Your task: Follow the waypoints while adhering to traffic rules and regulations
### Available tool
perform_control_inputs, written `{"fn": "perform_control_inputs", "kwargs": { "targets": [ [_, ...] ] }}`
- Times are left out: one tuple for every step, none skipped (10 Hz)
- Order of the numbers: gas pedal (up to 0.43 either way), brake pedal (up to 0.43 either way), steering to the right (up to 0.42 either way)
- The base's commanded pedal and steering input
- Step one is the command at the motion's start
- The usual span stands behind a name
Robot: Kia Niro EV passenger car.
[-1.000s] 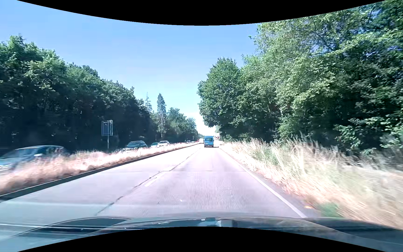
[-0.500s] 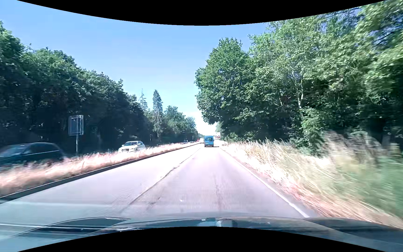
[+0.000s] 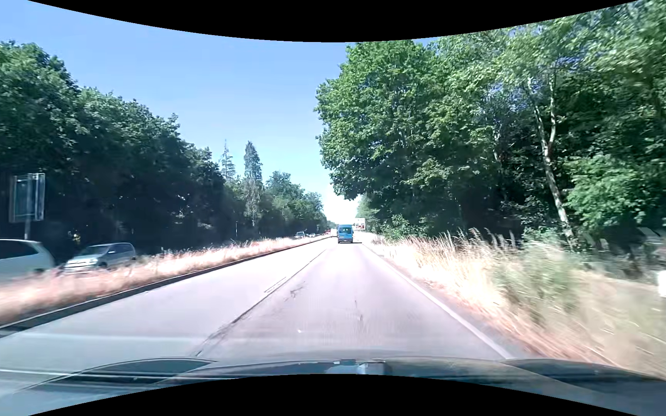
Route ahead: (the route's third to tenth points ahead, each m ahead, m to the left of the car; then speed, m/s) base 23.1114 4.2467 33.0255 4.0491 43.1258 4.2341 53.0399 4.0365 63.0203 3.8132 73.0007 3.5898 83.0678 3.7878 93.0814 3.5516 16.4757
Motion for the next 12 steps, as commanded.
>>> {"fn": "perform_control_inputs", "kwargs": {
  "targets": [
    [0.220,0.000,0.000],
    [0.220,0.000,0.000],
    [0.220,0.000,0.000],
    [0.220,0.000,0.000],
    [0.220,0.000,0.000],
    [0.220,0.000,0.000],
    [0.220,0.000,0.000],
    [0.220,0.000,0.000],
    [0.220,0.000,0.000],
    [0.220,0.000,0.000],
    [0.220,0.000,0.000],
    [0.220,0.000,0.000]
  ]
}}
